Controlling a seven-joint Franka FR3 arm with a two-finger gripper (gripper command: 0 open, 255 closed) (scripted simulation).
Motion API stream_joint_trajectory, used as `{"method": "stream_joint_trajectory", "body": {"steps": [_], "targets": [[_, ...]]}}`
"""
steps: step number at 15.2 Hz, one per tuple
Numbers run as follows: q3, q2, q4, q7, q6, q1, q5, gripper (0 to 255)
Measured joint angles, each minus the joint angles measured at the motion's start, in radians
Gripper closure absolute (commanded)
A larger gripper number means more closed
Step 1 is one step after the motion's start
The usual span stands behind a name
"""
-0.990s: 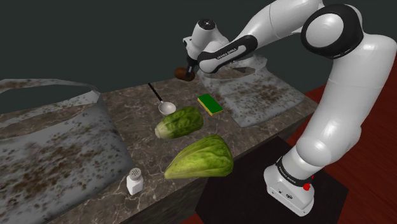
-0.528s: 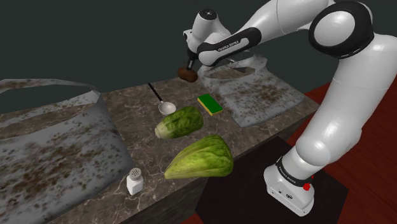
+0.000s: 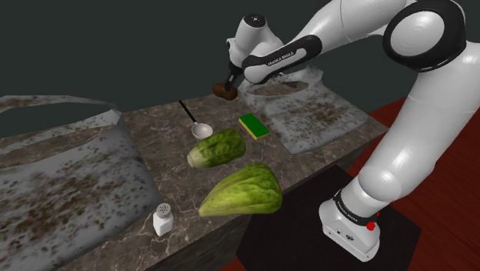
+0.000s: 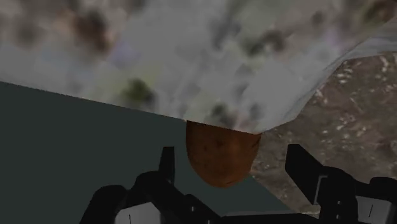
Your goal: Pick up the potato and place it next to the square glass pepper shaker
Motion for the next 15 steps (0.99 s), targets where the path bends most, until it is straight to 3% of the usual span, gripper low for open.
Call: {"method": "stream_joint_trajectory", "body": {"steps": [4,15], "targets": [[-0.028,0.022,-0.026,0.136,0.046,0.02,-0.039,0],[-0.047,0.078,-0.003,0.165,0.079,0.027,-0.072,0]]}}
